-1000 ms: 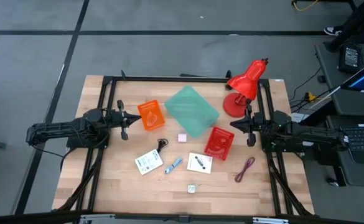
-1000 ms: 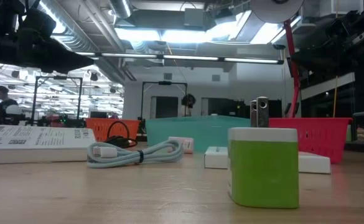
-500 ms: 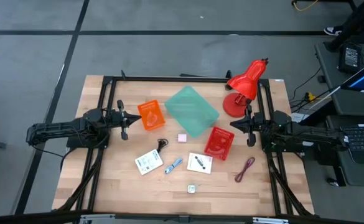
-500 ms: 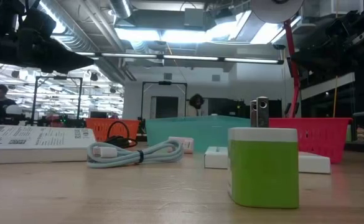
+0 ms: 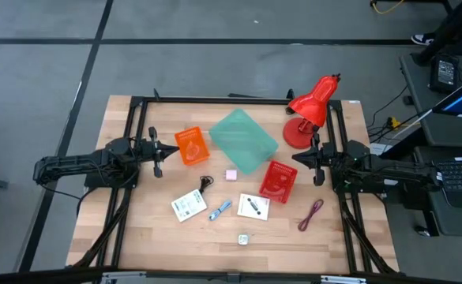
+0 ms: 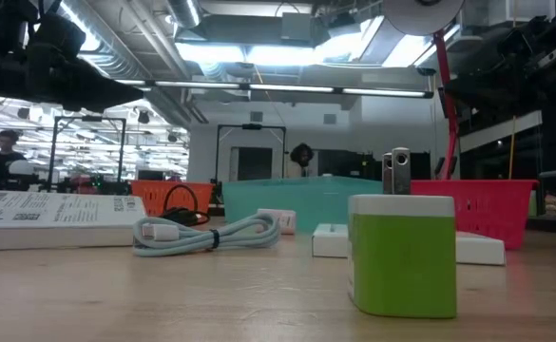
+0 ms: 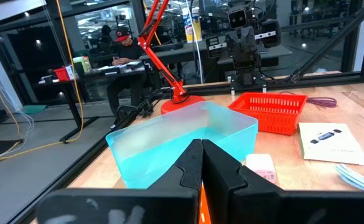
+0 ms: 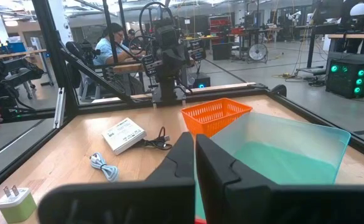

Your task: Pick and place items into bin

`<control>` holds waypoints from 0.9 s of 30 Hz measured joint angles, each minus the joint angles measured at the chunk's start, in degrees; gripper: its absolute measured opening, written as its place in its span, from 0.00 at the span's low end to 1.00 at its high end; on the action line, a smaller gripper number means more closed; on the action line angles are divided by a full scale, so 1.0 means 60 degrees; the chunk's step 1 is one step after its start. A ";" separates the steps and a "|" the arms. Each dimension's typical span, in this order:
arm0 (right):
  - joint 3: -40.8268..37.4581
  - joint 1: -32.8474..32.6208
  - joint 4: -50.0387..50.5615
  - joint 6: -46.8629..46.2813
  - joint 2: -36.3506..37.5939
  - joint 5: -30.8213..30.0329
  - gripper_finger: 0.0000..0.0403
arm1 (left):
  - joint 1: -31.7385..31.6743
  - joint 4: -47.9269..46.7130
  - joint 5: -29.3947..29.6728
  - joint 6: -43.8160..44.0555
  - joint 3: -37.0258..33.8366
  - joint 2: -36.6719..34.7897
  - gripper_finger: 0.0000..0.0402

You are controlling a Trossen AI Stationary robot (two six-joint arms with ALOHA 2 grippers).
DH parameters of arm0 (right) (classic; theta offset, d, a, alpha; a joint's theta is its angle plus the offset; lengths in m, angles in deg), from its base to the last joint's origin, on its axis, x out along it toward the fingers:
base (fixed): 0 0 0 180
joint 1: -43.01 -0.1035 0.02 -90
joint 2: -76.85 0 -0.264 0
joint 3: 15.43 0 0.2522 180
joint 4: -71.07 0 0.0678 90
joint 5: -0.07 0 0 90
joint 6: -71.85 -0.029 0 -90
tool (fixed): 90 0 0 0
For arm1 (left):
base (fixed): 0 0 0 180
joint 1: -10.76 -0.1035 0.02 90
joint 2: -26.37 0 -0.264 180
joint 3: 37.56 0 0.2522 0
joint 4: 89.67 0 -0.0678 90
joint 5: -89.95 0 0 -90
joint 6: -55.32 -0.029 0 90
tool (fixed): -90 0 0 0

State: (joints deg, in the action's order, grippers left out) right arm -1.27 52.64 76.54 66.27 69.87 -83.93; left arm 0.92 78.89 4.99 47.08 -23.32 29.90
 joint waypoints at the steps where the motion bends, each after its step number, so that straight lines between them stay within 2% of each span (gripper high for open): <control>1: -0.0004 0.0000 0.0000 0.0000 -0.0002 0.0002 0.00 | -0.0002 0.0000 0.0000 -0.0001 -0.0001 0.0000 0.00; 16: 0.0000 0.0000 0.0000 -0.0006 -0.0004 0.0000 0.00 | -0.0002 0.0291 -0.0007 -0.0001 0.0001 0.0000 0.00; 21: 0.0000 0.0000 -0.0007 0.0713 -0.0003 -0.0010 0.00 | -0.0002 0.0365 -0.0009 0.0001 -0.0003 0.0000 0.00; 27: -0.0003 0.0000 -0.0047 0.0754 0.0000 -0.0011 0.00 | 0.0000 0.0401 -0.0018 -0.0003 -0.0002 0.0000 0.00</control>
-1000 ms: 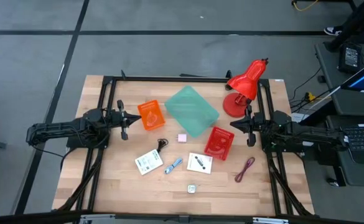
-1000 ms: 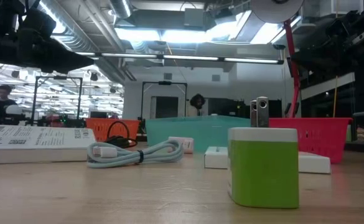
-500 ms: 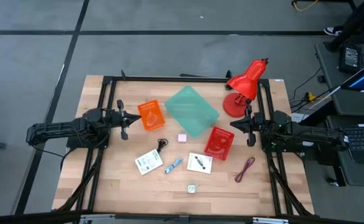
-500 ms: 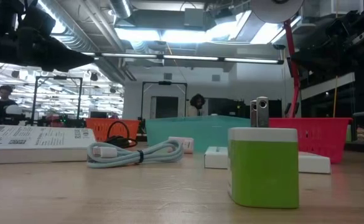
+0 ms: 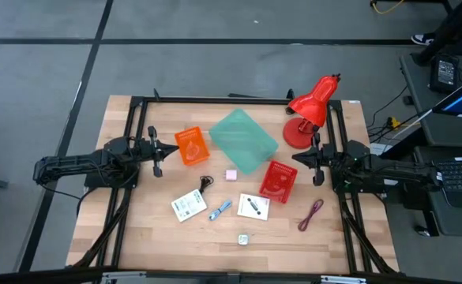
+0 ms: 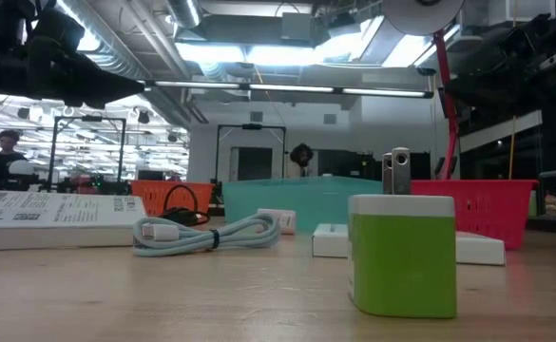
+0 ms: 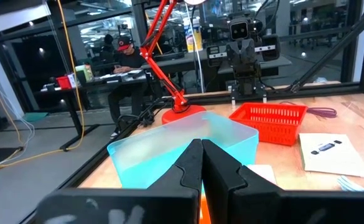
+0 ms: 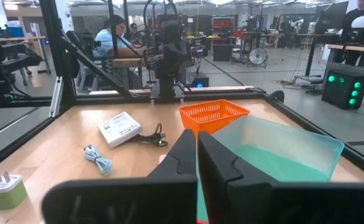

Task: Pick and place items into bin
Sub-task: Put the pink charger cable into the blue bin

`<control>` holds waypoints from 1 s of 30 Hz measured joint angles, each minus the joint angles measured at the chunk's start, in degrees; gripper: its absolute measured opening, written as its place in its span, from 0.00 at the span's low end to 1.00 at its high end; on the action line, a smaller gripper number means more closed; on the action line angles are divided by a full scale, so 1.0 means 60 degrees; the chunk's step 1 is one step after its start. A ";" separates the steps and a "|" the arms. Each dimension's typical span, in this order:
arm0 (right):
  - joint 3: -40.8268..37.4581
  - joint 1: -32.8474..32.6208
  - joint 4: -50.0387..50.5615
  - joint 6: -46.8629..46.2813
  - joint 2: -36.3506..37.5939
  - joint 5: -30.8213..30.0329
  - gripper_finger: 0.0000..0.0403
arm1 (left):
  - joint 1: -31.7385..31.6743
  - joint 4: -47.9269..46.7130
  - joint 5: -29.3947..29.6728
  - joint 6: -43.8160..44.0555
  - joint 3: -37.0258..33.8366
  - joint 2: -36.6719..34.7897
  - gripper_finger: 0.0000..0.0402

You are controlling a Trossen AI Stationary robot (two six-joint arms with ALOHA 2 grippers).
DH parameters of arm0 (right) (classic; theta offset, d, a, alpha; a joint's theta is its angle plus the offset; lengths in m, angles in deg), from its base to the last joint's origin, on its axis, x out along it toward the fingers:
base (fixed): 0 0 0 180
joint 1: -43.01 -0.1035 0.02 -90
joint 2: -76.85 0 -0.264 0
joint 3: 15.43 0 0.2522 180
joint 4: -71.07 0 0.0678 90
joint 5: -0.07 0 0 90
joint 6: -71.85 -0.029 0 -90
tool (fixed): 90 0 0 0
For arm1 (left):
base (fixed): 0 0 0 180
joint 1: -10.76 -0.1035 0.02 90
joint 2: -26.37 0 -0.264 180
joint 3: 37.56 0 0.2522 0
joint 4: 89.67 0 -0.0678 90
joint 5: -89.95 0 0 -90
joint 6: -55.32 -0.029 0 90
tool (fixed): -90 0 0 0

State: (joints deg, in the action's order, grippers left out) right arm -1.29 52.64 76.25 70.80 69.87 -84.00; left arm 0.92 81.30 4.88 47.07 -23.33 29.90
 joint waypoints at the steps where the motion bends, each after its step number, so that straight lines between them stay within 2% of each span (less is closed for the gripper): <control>1: 0.0003 0.0000 0.0000 0.0003 0.0000 0.0000 0.00 | 0.0000 0.0030 -0.0001 0.0004 0.0003 0.0000 0.00; 13: 0.0003 0.0000 -0.0244 -0.0017 0.0000 0.0004 0.00 | 0.0000 -0.0050 -0.0829 -0.0058 0.0132 0.0000 0.00; 21: 0.0082 -0.0006 -0.0162 -0.0636 -0.0032 0.0004 0.00 | 0.0000 -0.0131 -0.0838 0.0021 0.0371 0.0007 0.00; 25: 0.0593 -0.0218 0.0029 -0.0631 -0.0443 0.0007 0.00 | 0.0000 -0.0241 -0.0850 0.0624 0.0371 0.0240 0.00; 30: 0.1363 -0.0736 0.0113 -0.0536 -0.1554 -0.0005 0.00 | 0.0000 0.0107 -0.1137 0.1045 0.0367 0.0929 0.00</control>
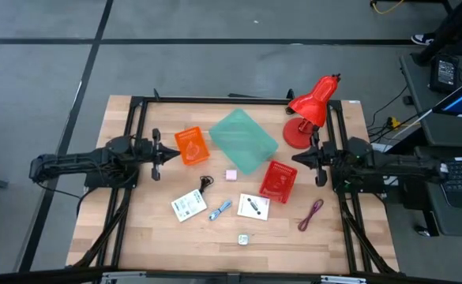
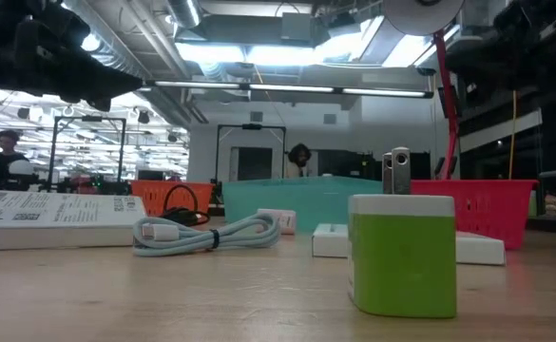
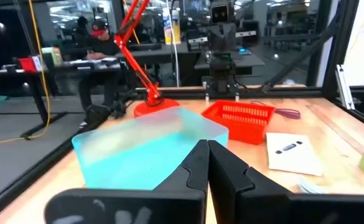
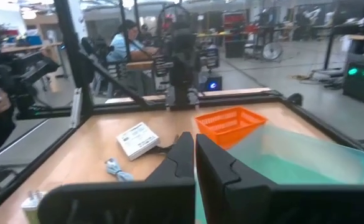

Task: Pick and place items into bin
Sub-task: Put the pink charger cable into the blue bin

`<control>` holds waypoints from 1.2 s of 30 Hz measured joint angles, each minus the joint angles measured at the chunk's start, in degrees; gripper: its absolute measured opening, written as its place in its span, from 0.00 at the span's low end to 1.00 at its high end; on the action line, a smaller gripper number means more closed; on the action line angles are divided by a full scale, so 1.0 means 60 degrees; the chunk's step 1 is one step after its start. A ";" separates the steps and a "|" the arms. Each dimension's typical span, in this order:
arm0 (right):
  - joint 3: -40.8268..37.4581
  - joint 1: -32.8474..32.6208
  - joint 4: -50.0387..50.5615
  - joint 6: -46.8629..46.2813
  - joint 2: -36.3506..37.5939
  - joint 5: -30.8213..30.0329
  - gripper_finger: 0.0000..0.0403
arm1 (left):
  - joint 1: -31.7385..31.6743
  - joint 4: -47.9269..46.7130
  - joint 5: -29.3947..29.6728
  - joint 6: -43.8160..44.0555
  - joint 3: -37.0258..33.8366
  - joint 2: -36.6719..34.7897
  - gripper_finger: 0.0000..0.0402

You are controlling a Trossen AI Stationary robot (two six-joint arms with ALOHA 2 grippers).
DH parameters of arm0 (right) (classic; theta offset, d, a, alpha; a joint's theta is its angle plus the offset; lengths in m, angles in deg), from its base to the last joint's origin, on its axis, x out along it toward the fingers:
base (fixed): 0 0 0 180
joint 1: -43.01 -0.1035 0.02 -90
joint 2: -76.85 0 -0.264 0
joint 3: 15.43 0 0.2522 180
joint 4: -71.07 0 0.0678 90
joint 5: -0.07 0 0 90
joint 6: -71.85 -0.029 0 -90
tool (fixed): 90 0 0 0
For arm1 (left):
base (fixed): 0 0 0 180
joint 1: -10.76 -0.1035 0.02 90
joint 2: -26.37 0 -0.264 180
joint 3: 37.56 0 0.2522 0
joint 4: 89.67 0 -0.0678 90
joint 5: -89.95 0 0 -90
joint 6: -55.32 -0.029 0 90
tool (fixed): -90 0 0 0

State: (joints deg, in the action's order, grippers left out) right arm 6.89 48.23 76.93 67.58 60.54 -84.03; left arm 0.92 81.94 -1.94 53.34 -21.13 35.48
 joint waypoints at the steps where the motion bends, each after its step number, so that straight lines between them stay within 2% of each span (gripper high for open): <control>1: 0.0164 -0.0122 0.0004 0.0009 -0.0260 -0.0033 0.00 | 0.0000 0.0207 0.0003 0.0033 0.0000 0.0173 0.00; 10: 0.1627 -0.1674 0.0204 0.0219 -0.2580 -0.0625 0.00 | 0.0000 0.1725 -0.0448 0.0254 0.0047 0.1858 0.00; 16: 0.2371 -0.3167 0.1102 0.0281 -0.3515 -0.2259 0.00 | 0.0520 0.1290 -0.0539 0.0323 0.1067 0.3218 0.00; 23: 0.2385 -0.4609 0.1449 -0.0285 -0.3924 -0.3800 0.00 | 0.1663 0.0843 0.0149 0.0211 0.1899 0.4814 0.00; 28: 0.2385 -0.5463 0.1817 -0.1027 -0.3977 -0.4545 0.00 | 0.2411 0.0850 0.0229 0.0208 0.2349 0.5676 0.00; 33: 0.2385 -0.6263 0.1805 -0.1502 -0.4010 -0.5436 0.00 | 0.3084 0.0854 0.1218 0.0205 0.2639 0.6300 0.00; 36: 0.2385 -0.6655 0.1835 -0.1750 -0.4197 -0.5801 0.00 | 0.3288 0.0931 0.1415 0.0201 0.2744 0.6581 0.00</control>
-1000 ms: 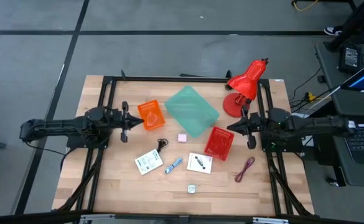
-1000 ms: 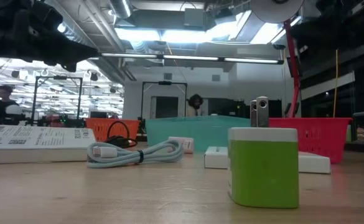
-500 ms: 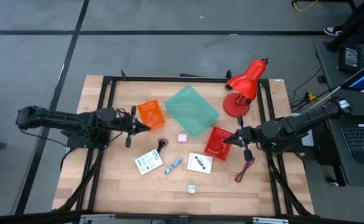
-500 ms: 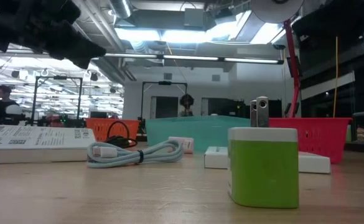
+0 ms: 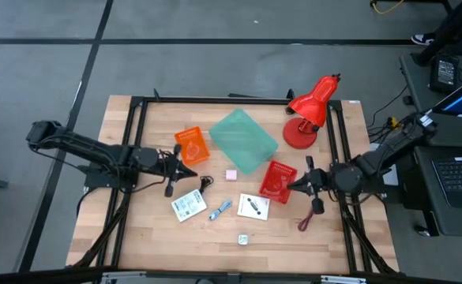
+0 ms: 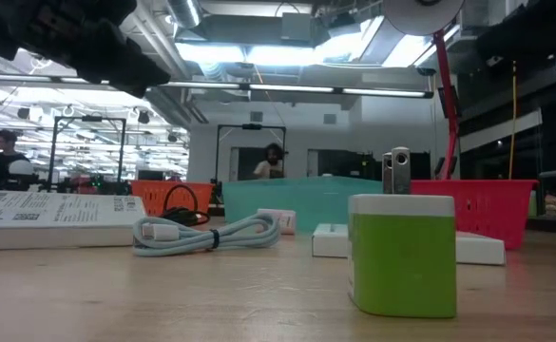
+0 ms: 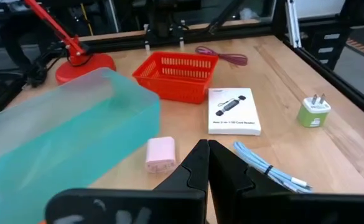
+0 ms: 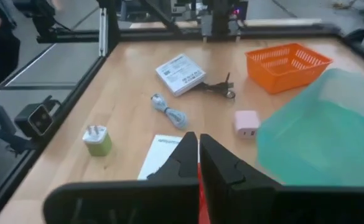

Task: Pick and place items into bin
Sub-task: Put the pink charger cable into the blue bin

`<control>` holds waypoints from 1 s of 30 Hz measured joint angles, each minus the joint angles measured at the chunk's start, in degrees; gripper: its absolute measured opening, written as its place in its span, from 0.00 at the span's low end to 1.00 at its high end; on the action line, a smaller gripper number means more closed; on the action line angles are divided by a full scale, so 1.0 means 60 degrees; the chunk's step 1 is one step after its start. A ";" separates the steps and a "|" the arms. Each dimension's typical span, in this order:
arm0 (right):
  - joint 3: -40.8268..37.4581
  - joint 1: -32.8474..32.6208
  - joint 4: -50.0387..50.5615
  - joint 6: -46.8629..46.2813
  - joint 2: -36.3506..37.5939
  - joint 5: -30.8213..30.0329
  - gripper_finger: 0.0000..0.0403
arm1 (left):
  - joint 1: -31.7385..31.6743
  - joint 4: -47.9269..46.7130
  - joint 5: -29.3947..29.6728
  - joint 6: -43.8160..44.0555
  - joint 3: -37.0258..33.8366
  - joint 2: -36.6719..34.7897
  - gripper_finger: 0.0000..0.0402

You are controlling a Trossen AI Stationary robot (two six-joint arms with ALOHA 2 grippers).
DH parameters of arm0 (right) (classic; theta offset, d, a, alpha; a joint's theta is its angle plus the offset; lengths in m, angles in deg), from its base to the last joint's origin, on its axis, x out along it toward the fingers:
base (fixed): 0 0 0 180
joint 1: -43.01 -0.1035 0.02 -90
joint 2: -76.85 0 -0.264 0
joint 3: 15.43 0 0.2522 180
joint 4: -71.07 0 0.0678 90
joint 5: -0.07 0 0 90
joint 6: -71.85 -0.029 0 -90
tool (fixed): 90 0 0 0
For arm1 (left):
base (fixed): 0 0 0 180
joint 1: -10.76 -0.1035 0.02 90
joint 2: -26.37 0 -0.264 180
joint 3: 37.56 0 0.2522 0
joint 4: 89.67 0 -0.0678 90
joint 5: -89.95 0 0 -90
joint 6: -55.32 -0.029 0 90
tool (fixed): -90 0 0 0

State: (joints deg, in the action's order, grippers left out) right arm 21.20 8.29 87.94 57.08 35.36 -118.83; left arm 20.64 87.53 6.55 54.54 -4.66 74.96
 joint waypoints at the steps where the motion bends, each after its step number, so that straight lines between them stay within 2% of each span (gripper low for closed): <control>1: 0.0016 -0.0089 0.0010 -0.0121 -0.0076 -0.0022 0.00 | 0.0040 0.0033 0.0027 -0.0023 0.0007 0.0063 0.00; 6: 0.0975 -0.0418 0.1342 -0.1243 -0.0878 -0.0241 0.00 | 0.0056 0.0429 0.0073 -0.0416 0.0018 0.0223 0.00; 13: 0.3278 -0.0909 0.5211 -0.3661 -0.2852 -0.0335 0.00 | 0.0039 0.0917 0.0244 -0.0759 0.0018 0.0295 0.00; 17: 0.4290 -0.1149 0.6972 -0.5060 -0.4067 0.0413 0.00 | 0.0034 0.0936 0.0246 -0.1088 0.0014 0.0303 0.00; 20: 0.4861 -0.1235 0.7572 -0.5804 -0.4883 0.1290 0.00 | 0.0034 0.1050 0.0246 -0.1360 0.0014 0.0303 0.00; 24: 0.5478 -0.1260 0.7926 -0.6107 -0.5784 0.2317 0.00 | 0.0034 0.1305 0.0246 -0.1554 0.0014 0.0303 0.00; 30: 0.6444 -0.1260 0.9419 -0.6519 -0.6696 0.2807 0.00 | 0.0034 0.1292 0.0246 -0.1824 0.0014 0.0303 0.00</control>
State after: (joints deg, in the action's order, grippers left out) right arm 59.87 0.73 144.45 17.96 -4.82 -101.99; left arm 20.85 95.29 8.03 43.59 -4.58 76.78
